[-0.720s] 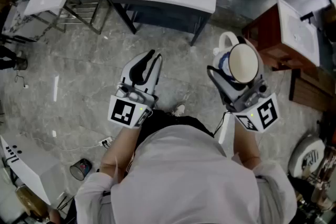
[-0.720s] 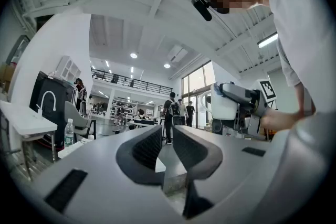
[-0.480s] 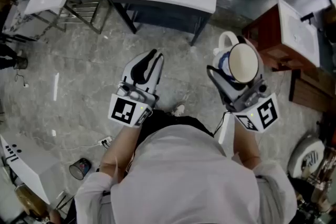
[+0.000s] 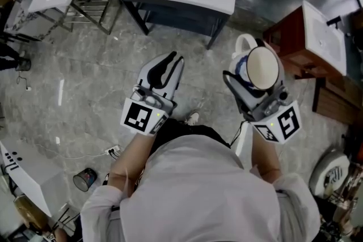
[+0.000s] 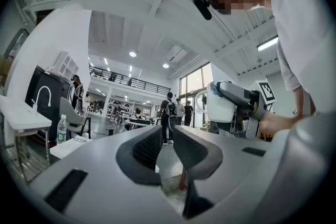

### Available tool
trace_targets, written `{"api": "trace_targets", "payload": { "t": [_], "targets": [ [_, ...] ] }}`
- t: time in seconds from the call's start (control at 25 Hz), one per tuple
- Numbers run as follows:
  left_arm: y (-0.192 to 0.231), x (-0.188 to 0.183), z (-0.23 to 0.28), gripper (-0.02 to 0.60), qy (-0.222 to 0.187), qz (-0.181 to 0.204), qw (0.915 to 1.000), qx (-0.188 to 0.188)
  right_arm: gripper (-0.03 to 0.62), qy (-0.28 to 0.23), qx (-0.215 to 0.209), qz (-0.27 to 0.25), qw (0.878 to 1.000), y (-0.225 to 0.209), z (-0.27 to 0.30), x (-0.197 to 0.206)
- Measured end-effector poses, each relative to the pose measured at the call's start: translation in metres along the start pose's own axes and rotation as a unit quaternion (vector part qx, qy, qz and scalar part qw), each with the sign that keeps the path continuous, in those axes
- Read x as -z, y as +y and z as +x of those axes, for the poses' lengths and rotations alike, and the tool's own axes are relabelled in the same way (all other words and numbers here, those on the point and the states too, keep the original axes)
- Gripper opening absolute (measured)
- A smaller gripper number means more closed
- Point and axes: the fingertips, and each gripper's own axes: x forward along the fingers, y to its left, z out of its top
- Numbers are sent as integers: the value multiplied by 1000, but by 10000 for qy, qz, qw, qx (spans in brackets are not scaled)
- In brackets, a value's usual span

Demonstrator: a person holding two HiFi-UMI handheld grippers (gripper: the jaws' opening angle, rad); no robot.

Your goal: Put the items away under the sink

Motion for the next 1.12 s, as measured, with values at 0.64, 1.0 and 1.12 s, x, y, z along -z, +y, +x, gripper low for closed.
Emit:
{"api": "trace_targets", "payload": {
  "t": [0.64,1.0,1.12],
  "targets": [
    [-10,3,-2,58,-98,85,9991,-409,404,-34,-455,54,9989,-4,-7,2],
    [34,4,-16,58,-191,-53,9975,-674,404,41,-395,22,9992,5,8,4],
    [55,0,-11,58,-198,-73,9979,-614,404,46,-347,-47,9994,3,26,3]
  ]
}}
